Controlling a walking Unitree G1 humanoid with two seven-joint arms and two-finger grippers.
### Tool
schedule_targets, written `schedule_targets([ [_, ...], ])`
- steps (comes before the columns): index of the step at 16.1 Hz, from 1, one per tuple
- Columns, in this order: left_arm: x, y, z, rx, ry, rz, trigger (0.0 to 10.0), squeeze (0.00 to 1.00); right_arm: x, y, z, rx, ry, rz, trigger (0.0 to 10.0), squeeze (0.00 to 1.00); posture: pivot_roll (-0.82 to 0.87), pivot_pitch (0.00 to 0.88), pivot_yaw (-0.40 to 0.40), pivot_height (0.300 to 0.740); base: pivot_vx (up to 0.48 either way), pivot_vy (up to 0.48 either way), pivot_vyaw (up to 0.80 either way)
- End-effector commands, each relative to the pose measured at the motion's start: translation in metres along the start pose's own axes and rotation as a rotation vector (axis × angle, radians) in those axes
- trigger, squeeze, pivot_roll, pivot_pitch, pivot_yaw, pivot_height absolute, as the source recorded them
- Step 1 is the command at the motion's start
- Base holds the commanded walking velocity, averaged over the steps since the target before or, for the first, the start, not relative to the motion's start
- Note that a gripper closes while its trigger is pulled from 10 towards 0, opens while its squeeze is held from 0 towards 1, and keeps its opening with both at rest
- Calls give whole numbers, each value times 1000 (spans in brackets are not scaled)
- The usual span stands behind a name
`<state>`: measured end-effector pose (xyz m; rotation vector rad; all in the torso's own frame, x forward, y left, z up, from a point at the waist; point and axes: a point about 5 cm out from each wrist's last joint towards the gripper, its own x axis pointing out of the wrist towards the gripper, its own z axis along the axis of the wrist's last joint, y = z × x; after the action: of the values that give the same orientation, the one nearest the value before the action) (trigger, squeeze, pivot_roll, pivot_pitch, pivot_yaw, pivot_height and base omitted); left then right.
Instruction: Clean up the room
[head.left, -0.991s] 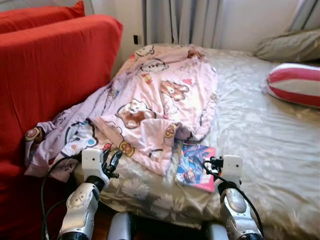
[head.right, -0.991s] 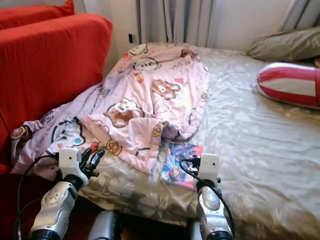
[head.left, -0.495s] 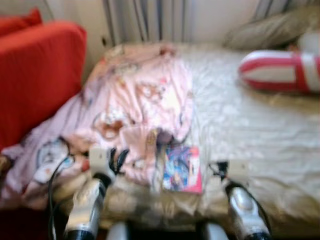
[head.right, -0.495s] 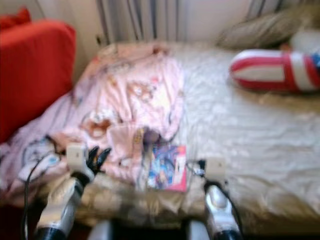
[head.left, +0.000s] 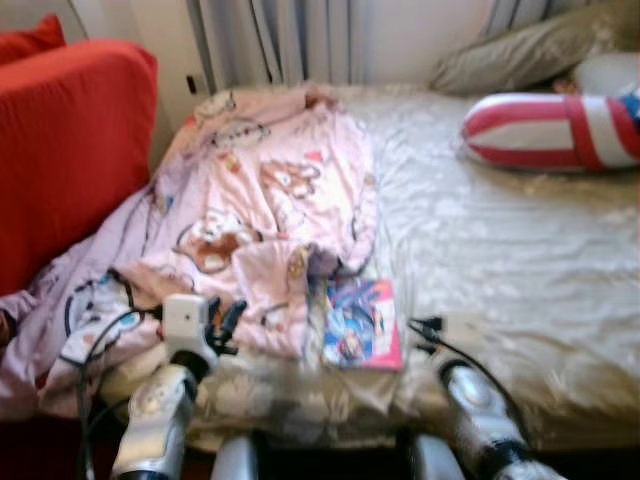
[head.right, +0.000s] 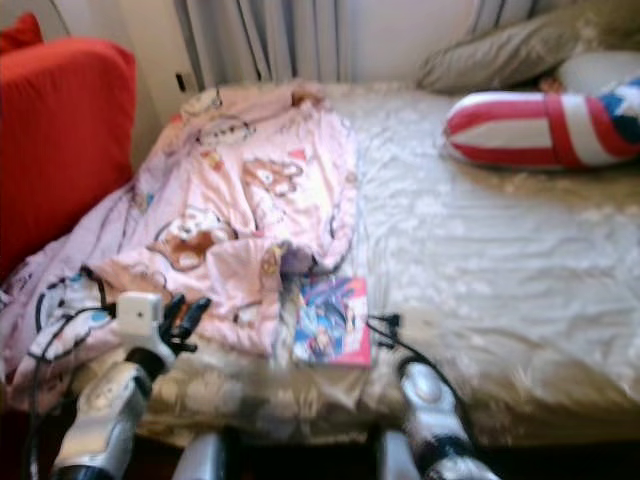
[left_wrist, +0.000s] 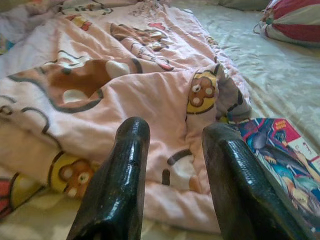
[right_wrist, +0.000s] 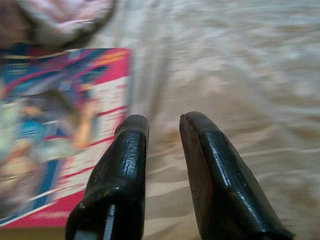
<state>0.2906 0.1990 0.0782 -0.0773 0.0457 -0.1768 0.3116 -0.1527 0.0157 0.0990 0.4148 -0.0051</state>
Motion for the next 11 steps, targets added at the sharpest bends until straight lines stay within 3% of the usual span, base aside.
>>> schedule_targets([
  [1, -1, 5, 9, -10, -19, 18, 10000, 0, 4, 6, 6, 19, 1, 42, 10000, 596, 126, 125, 46, 565, 0, 0, 0],
  [2, -1, 6, 11, -9, -23, 18, 10000, 0, 5, 9, 8, 28, -3, 61, 10000, 596, 126, 125, 46, 565, 0, 0, 0],
  [3, -6, 9, 18, 1, -32, 21, 10000, 0, 7, 16, 13, 51, -9, 92, 10000, 1000, 157, 165, 60, 565, 0, 0, 0],
  [8, -29, 18, 28, 43, -4, 30, 10000, 0, 9, 22, 13, 98, 3, 83, 10000, 1000, 222, 248, 97, 565, 0, 0, 0],
  [9, -34, 20, 27, 47, 10, 35, 10000, 0, 8, 22, 11, 100, 11, 80, 10000, 47, 233, 256, 101, 565, 0, 0, 0],
  [11, -40, 21, 28, 50, 23, 40, 10000, 0, 7, 22, 9, 117, 12, 80, 10000, 0, 243, 266, 106, 565, 0, 0, 0],
])
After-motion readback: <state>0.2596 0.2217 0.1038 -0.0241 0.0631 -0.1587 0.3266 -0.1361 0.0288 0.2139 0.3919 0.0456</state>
